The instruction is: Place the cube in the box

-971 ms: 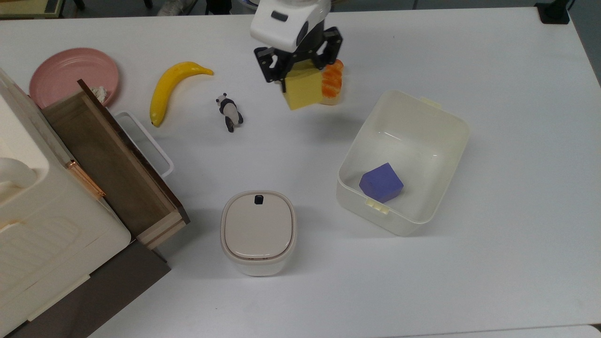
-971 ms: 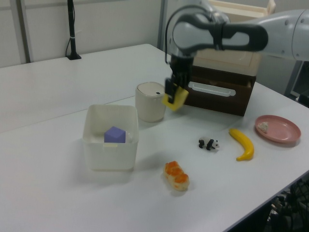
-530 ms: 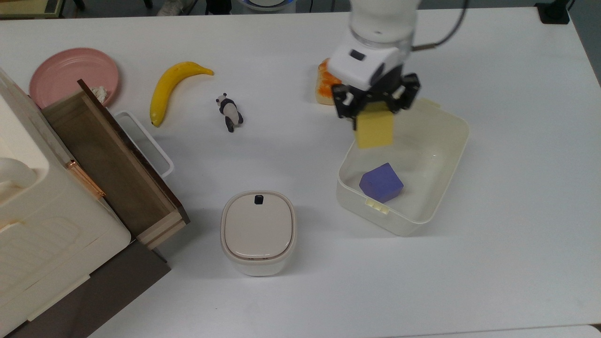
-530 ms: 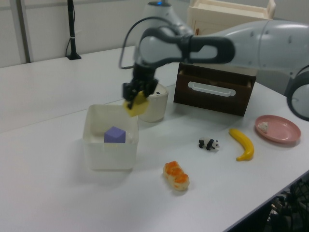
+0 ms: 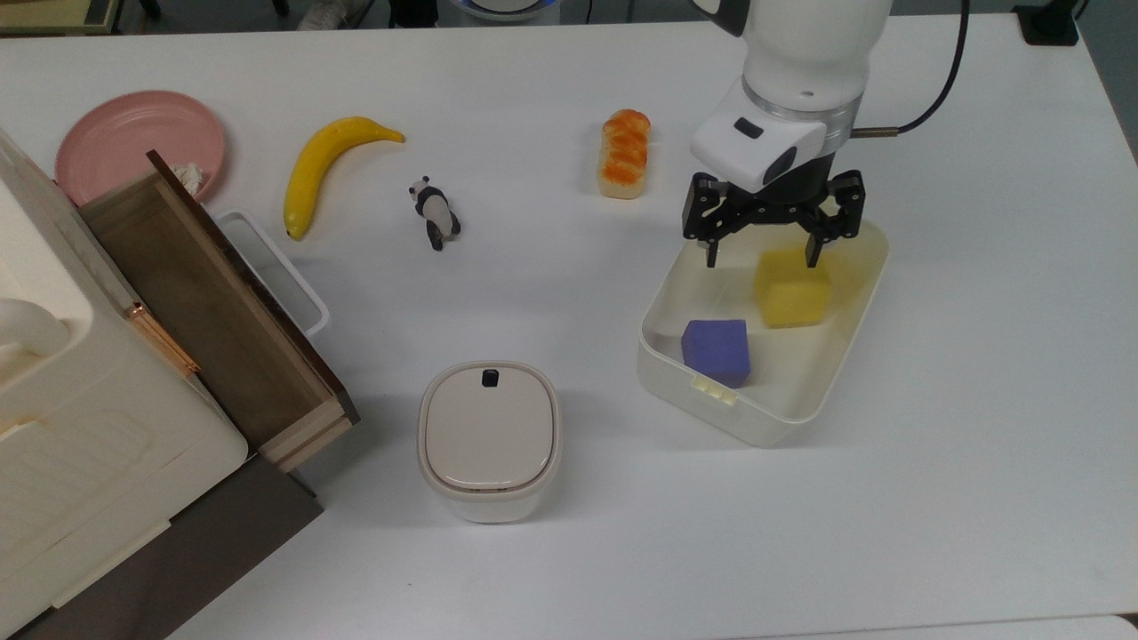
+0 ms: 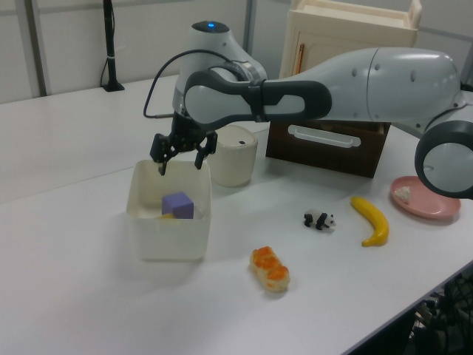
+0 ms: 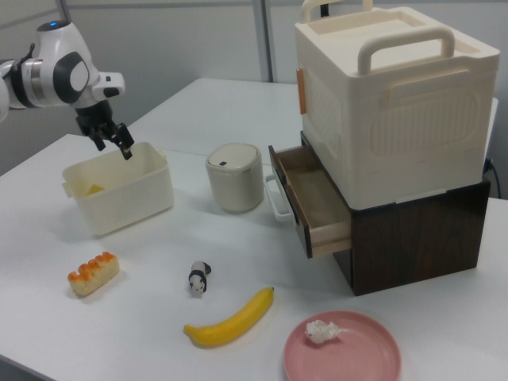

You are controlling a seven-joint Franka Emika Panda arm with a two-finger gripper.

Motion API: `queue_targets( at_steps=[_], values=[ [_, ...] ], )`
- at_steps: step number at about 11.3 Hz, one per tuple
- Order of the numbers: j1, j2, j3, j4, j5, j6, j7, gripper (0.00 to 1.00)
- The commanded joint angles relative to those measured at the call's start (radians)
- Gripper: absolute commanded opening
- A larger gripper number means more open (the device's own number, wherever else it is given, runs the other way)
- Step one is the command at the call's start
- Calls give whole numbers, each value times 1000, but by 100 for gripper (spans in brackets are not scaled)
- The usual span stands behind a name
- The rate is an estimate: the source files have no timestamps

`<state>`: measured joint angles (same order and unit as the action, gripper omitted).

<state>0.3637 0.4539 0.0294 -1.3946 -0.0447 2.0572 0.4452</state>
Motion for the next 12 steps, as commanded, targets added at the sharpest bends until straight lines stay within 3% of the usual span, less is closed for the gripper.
queue_targets(
  at_steps=[1,3,4,5,7,8,12],
  values=[
    [-61,-111,4,-32,-41,-107,17,100],
    [-133,-205,4,-68,-44,-242,-41,100],
    [-187,-283,1,-111,-35,-328,-177,100],
    [-219,-322,-3,-142,-35,-380,-222,100],
    [-296,-354,-3,-194,-41,-382,-285,100],
    [-311,-357,-5,-198,-41,-382,-343,100],
    [-335,-357,-17,-195,-44,-381,-359,100]
  ],
)
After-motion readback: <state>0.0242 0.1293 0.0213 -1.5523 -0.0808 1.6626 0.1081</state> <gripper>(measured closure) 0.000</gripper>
